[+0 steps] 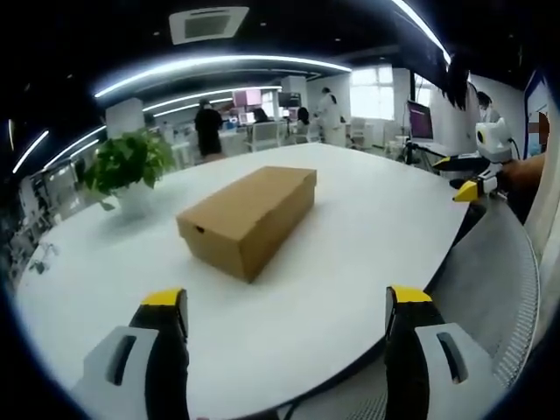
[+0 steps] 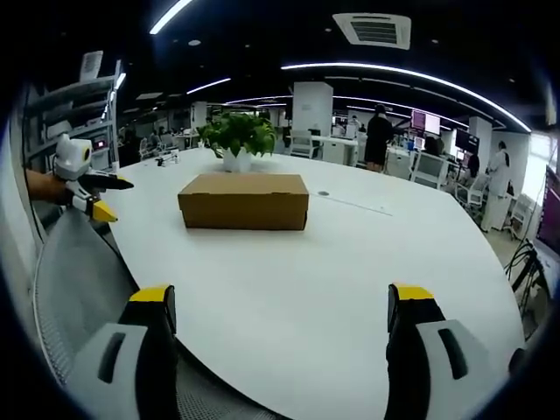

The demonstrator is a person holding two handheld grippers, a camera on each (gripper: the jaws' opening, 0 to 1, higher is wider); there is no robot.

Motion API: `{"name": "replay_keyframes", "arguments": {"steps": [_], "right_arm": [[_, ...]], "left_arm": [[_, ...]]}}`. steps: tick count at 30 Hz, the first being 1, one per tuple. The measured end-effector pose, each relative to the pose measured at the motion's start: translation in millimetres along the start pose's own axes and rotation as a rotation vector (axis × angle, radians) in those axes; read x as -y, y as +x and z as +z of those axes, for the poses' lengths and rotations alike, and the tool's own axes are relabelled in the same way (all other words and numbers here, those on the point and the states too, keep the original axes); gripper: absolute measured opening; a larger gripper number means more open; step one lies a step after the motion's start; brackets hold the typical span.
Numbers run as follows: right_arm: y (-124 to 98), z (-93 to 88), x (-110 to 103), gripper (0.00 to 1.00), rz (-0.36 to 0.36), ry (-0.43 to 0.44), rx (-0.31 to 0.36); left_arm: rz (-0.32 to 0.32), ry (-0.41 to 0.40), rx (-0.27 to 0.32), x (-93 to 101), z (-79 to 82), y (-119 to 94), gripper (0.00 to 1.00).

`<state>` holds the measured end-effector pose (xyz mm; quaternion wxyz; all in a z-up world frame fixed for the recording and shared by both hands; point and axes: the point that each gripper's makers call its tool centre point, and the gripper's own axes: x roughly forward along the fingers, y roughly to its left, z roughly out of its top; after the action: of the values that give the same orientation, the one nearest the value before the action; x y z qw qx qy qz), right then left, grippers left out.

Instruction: Operate the shoe box by opening the lid, removing the specified soft item, and placing it in the target area until the item is outside and the box remains undamaged.

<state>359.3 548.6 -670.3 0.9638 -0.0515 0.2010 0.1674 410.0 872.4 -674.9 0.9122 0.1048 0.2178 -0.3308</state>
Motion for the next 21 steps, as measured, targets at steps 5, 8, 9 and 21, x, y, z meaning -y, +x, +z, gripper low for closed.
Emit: {"name": "replay_keyframes", "arguments": {"steps": [5,8,9,21], "right_arm": [[0.9,0.3,0.2,0.96,0.003,0.001,0.001],[1.4,0.8,0.4,0.96,0.004,0.000,0.002],[1.5,0.8,0.5,0.96,0.005,-0.001,0.001],[-0.2,2.0,4.2,0.96,0.009,-0.007,0.000]], "left_arm": [[-0.001,0.003,-0.003,0.3,0.2,0.5,0.96],[0.001,0.003,-0.002,-0.3,0.7,0.9,0.96],[0.001,0.002,-0.001,-0.3,0.9,1.0,0.96],[0.002,0.005,0.002,0.5,3.6,4.3,0.96]]}}
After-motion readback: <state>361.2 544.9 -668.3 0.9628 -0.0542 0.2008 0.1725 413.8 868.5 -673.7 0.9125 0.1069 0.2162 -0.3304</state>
